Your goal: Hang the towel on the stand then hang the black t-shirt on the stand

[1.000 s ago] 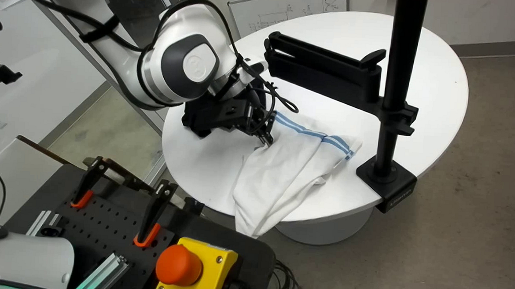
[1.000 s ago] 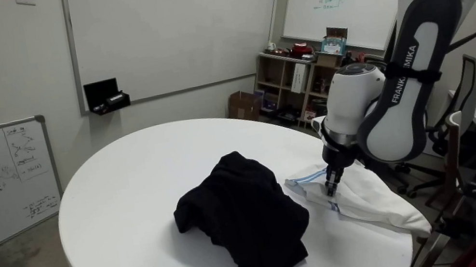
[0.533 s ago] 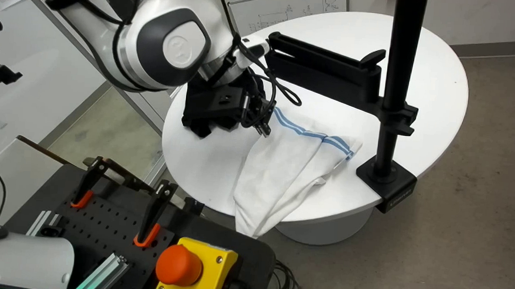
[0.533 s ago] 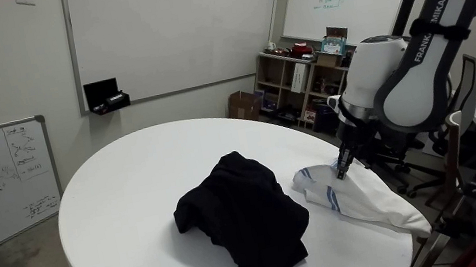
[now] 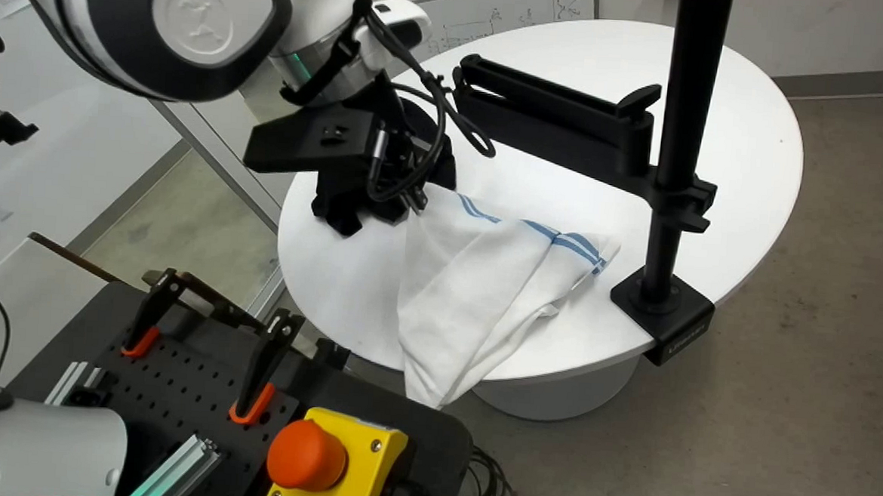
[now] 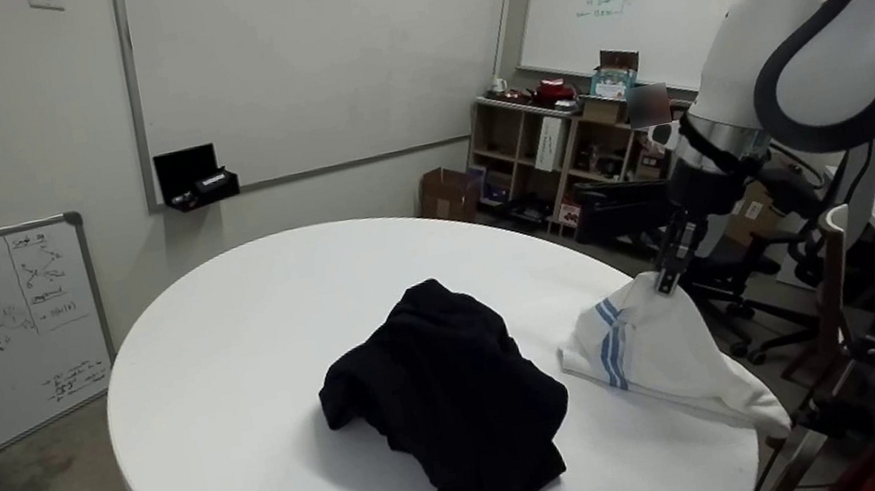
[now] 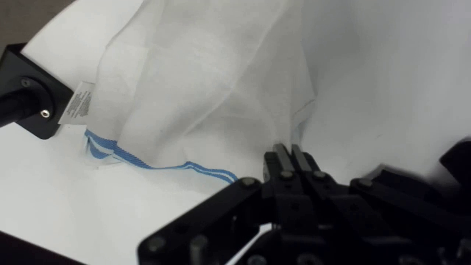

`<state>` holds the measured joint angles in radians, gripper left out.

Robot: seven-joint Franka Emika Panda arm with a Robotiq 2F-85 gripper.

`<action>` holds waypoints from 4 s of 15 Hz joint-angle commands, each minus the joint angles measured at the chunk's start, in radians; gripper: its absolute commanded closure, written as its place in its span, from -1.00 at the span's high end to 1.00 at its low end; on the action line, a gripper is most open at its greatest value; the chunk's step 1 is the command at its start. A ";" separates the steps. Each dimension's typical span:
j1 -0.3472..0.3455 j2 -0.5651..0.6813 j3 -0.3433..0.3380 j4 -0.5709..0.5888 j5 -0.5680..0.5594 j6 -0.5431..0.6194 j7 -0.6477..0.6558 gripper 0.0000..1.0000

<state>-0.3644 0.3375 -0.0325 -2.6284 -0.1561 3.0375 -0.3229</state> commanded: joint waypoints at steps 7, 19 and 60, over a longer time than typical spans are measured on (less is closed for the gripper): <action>-0.395 -0.378 0.463 -0.033 0.626 -0.253 -0.480 -0.99; 0.016 -0.725 -0.191 0.010 0.601 -0.524 -0.471 -0.99; 0.092 -0.033 -0.171 0.724 0.277 -0.572 0.350 1.00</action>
<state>-0.2392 0.3884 -0.2712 -1.8456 0.0745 2.5402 0.1569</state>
